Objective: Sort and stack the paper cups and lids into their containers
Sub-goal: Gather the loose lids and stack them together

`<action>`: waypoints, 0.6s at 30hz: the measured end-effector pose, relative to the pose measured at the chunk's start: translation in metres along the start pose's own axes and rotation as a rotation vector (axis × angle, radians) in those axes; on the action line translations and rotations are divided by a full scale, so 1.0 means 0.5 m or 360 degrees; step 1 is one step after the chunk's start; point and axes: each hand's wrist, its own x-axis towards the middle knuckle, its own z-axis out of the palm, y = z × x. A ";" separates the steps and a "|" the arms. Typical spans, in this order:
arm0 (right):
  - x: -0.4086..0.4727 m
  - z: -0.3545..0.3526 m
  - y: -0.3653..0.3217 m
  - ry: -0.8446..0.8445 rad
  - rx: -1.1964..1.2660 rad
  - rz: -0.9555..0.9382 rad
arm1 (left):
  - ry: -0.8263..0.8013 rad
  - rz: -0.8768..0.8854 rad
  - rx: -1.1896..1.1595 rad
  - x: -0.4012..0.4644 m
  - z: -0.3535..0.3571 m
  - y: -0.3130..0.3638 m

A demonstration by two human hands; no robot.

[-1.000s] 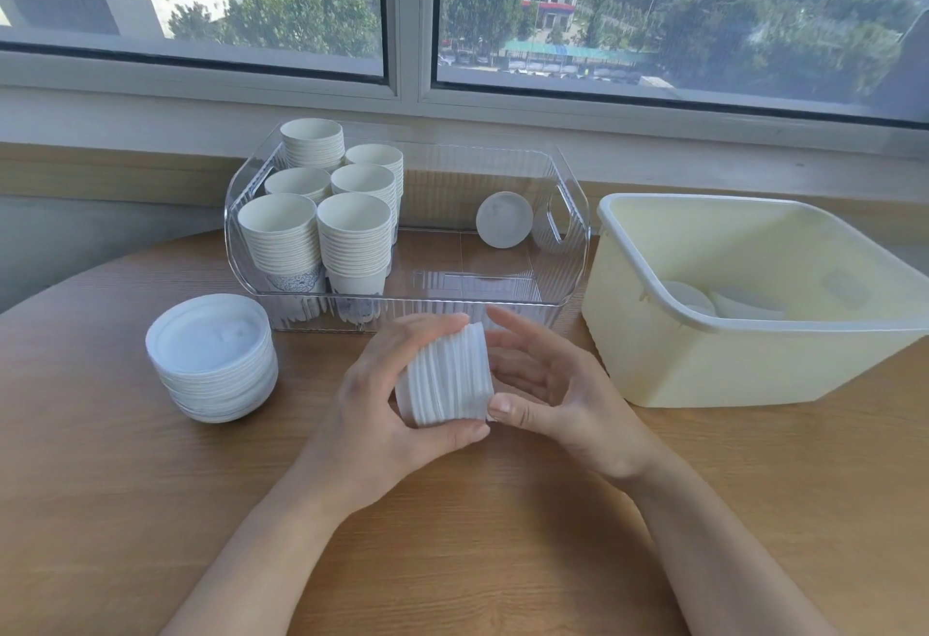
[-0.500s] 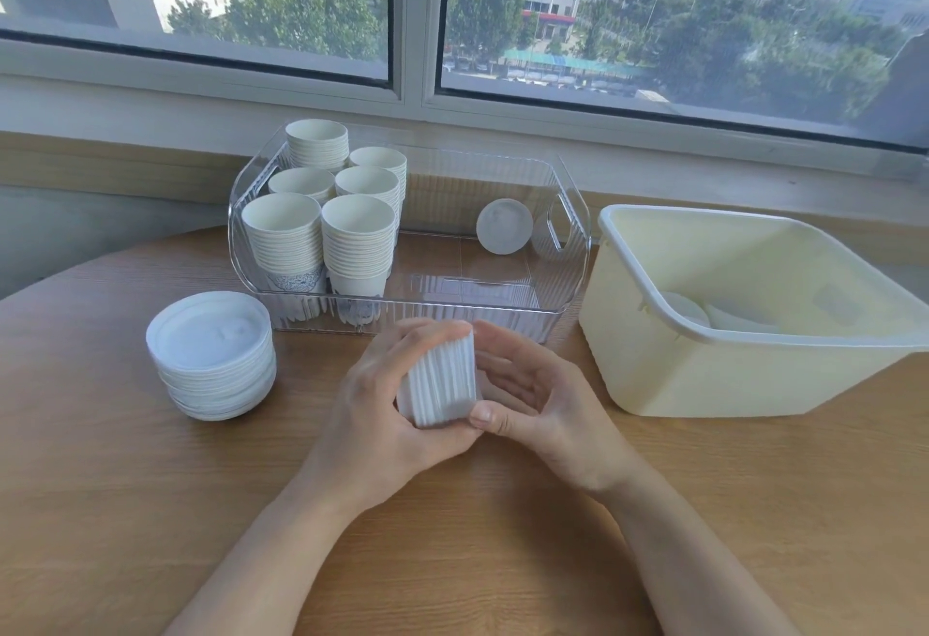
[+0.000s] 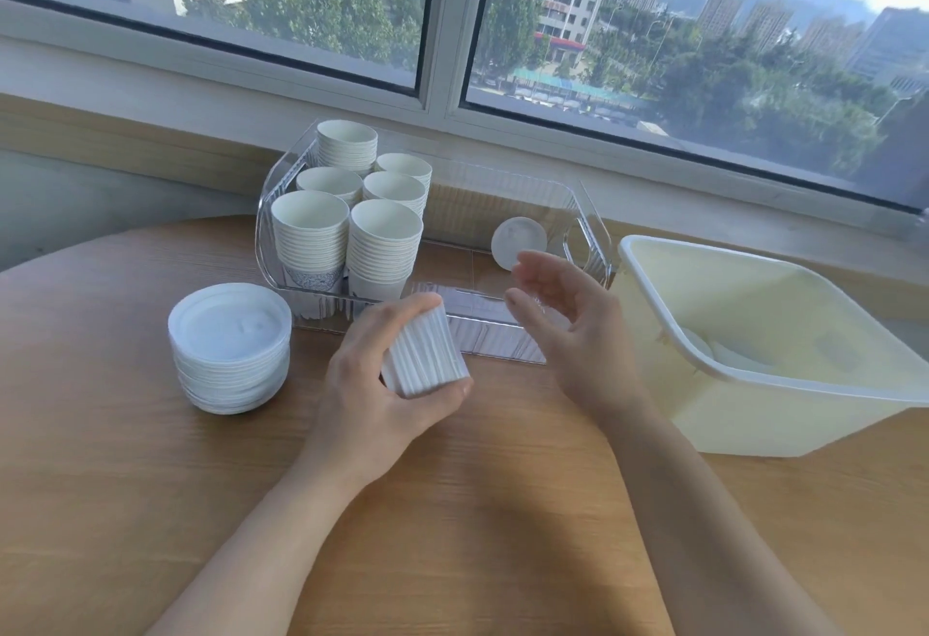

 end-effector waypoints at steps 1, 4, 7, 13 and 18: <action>0.024 0.003 -0.003 0.0009 -0.0088 0.0018 | 0.0004 -0.0002 -0.0004 0.000 0.000 -0.001; 0.101 0.013 0.006 -0.0102 -0.0461 0.0114 | 0.0014 -0.0029 -0.0019 0.001 0.000 -0.003; 0.168 0.023 0.039 -0.0348 -0.0742 0.0302 | 0.0029 -0.0022 -0.0022 0.002 0.000 -0.005; 0.238 0.057 0.088 -0.0627 -0.1032 0.0508 | 0.0038 -0.0005 -0.0038 0.004 -0.003 -0.006; 0.244 0.078 0.111 -0.0695 -0.1120 0.0498 | 0.0020 0.0016 -0.0042 0.002 0.001 -0.005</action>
